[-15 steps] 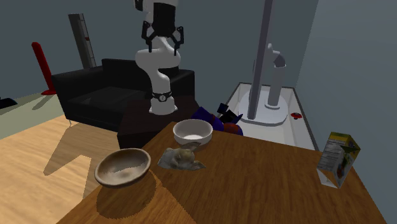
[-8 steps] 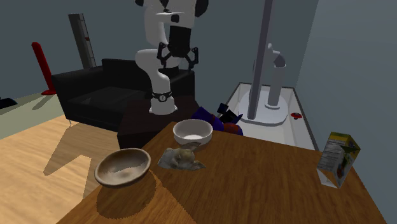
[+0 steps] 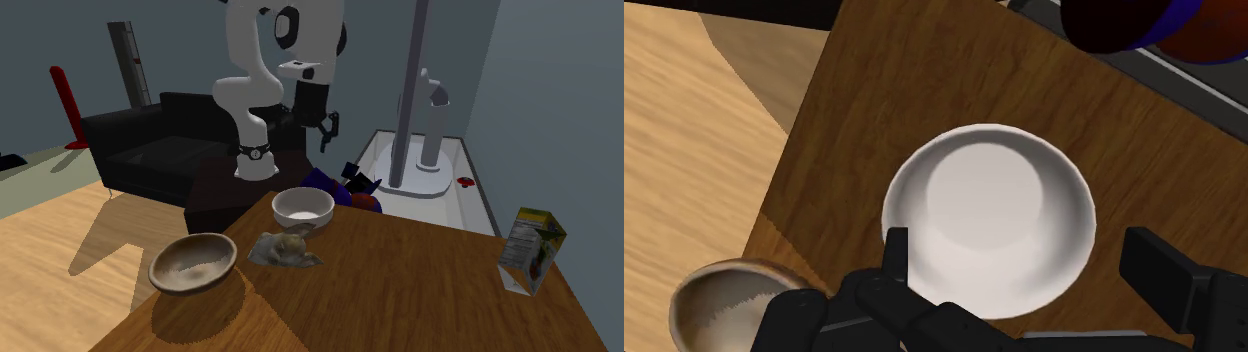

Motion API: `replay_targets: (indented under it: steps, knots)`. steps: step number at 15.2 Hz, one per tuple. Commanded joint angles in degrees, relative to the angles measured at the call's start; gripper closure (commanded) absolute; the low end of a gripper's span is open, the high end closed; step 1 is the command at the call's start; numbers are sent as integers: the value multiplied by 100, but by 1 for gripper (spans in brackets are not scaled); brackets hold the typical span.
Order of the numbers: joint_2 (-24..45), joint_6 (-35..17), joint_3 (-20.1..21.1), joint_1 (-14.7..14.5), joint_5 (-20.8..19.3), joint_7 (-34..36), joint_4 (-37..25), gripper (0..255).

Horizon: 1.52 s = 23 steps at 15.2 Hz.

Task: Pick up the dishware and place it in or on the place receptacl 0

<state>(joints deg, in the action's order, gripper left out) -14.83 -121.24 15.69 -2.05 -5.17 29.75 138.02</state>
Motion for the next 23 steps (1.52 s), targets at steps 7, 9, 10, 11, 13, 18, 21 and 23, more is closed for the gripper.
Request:
replay_targets:
  steps: [7, 9, 10, 11, 13, 18, 21, 23]
  knots:
    - [1731, -891, 370, -69, -721, 1089, -627, 0]
    - [2174, -1032, 394, -134, -959, 1371, -856, 0]
    - [2225, -1102, 375, -141, -997, 1396, -832, 0]
    - [2277, -1171, 360, -142, -1037, 1423, -809, 0]
    - [2385, -1308, 332, -141, -1121, 1479, -767, 0]
    - [2587, -1550, 275, -144, -1282, 1587, -706, 0]
    - [2587, -1550, 275, -144, -1282, 1587, -706, 0]
    - [2587, -1550, 275, -145, -1282, 1587, -706, 0]
